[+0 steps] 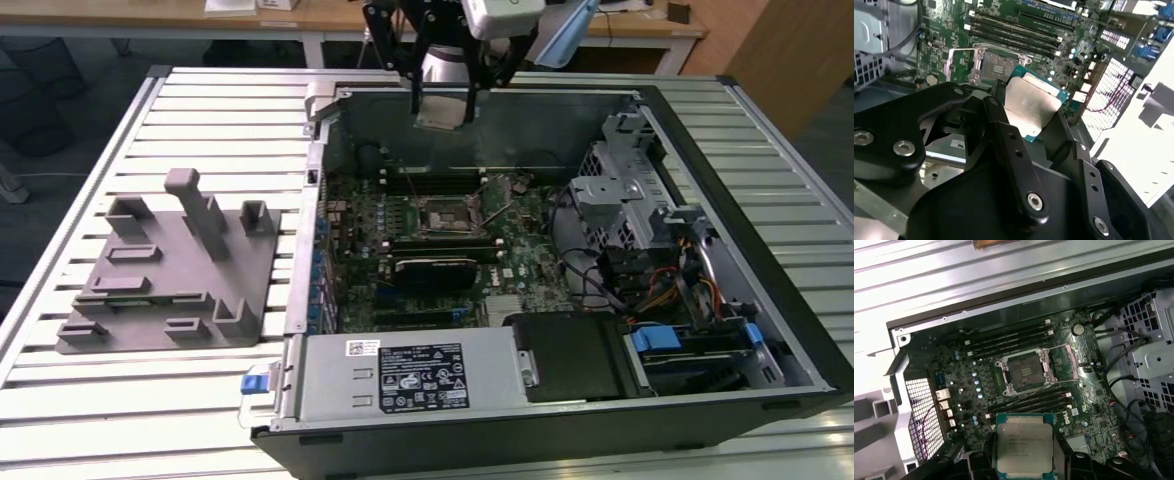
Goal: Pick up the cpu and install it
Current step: 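Place the cpu into insertion slot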
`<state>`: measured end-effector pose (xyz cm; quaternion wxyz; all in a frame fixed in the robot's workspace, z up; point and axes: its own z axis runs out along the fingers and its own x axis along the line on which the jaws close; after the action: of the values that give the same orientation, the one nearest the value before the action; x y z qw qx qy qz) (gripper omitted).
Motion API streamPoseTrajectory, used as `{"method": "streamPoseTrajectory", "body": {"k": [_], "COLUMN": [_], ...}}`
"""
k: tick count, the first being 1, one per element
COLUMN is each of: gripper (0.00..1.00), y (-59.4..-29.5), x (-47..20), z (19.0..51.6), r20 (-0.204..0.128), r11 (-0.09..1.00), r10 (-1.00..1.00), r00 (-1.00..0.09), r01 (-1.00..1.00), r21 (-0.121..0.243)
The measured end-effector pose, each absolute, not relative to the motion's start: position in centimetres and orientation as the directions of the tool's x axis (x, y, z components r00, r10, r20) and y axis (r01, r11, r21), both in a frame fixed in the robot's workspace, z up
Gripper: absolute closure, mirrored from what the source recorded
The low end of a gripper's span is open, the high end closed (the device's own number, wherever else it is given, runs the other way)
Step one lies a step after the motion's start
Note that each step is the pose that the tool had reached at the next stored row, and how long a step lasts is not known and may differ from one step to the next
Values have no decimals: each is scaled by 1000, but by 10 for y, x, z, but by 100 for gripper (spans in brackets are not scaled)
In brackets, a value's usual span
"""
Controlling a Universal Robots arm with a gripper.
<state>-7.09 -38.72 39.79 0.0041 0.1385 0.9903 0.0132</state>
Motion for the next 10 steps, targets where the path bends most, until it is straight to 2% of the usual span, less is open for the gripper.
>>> {"method": "streamPoseTrajectory", "body": {"k": [10], "gripper": [46], "y": [-387], "x": [-71], "z": [397], "r20": [-4], "r11": [908], "r10": [418], "r00": [-908], "r01": [418], "r21": [27]}}
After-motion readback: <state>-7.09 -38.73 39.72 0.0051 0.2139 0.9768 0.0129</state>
